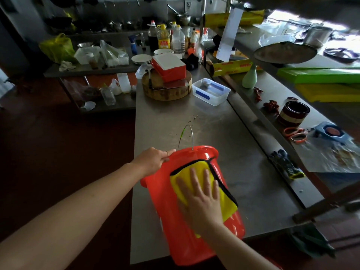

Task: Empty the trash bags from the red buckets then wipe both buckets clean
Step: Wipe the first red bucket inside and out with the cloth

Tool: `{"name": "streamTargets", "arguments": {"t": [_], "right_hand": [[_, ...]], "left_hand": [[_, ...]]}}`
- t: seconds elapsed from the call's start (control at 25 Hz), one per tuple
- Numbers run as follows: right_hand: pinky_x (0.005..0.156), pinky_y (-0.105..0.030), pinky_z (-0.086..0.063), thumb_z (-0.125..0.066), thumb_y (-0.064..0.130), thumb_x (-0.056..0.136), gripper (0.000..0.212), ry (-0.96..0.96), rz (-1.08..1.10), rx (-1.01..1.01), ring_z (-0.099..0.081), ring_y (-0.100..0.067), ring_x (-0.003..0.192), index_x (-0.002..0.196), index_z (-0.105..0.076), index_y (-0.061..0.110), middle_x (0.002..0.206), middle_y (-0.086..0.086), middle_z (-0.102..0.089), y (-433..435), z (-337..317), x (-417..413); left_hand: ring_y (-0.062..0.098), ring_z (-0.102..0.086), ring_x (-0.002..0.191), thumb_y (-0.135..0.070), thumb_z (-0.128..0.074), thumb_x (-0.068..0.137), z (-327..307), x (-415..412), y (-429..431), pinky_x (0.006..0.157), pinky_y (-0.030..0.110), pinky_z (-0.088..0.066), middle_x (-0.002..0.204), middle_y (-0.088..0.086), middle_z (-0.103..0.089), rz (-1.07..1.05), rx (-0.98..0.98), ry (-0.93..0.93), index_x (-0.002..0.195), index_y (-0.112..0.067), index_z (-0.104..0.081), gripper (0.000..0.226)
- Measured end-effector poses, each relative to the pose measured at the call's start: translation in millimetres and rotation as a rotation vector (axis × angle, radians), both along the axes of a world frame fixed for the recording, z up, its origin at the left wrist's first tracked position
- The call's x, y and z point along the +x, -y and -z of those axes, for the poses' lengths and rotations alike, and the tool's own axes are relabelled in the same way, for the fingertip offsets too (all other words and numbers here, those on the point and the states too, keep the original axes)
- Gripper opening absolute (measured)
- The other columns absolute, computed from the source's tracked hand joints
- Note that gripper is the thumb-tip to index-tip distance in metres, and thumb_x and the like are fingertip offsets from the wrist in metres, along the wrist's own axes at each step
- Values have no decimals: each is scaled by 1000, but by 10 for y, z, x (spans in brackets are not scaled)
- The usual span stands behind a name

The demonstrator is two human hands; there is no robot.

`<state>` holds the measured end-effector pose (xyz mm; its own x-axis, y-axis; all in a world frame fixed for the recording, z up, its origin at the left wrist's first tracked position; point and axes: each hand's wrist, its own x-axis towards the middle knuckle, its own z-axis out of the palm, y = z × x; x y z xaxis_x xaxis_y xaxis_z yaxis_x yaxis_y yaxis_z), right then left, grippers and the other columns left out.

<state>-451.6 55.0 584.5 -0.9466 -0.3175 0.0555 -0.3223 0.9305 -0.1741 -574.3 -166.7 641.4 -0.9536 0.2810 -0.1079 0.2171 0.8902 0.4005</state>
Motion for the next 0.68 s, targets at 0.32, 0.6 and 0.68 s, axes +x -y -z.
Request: {"name": "streamTargets", "arguments": {"t": [0.32,0.6,0.68], "right_hand": [[122,-57,2,-22,73,96,65,-20,15,0,20,-33,153,155,-2,56,168,7,14,-81,29,16],[124,-47,-16,-28,74,94,65,335,443,-358,1,-22,156,148,7,65,169,11,6,-653,73,-174],[125,-49,-11,-22,75,93,65,244,389,-260,8,-26,156,148,12,64,169,10,11,-522,80,-87]], "left_hand": [[14,-67,107,-26,-50,104,17,19,22,91,26,-52,120,-1,-71,5,5,8,147,-39,-42,46],[13,-63,117,-20,-46,105,-9,17,-79,98,21,-43,122,-5,-71,-12,3,-39,148,-34,-43,46],[14,-63,117,-21,-47,104,-17,18,-102,97,22,-43,123,-5,-70,-17,-8,-41,148,-33,-44,46]]}}
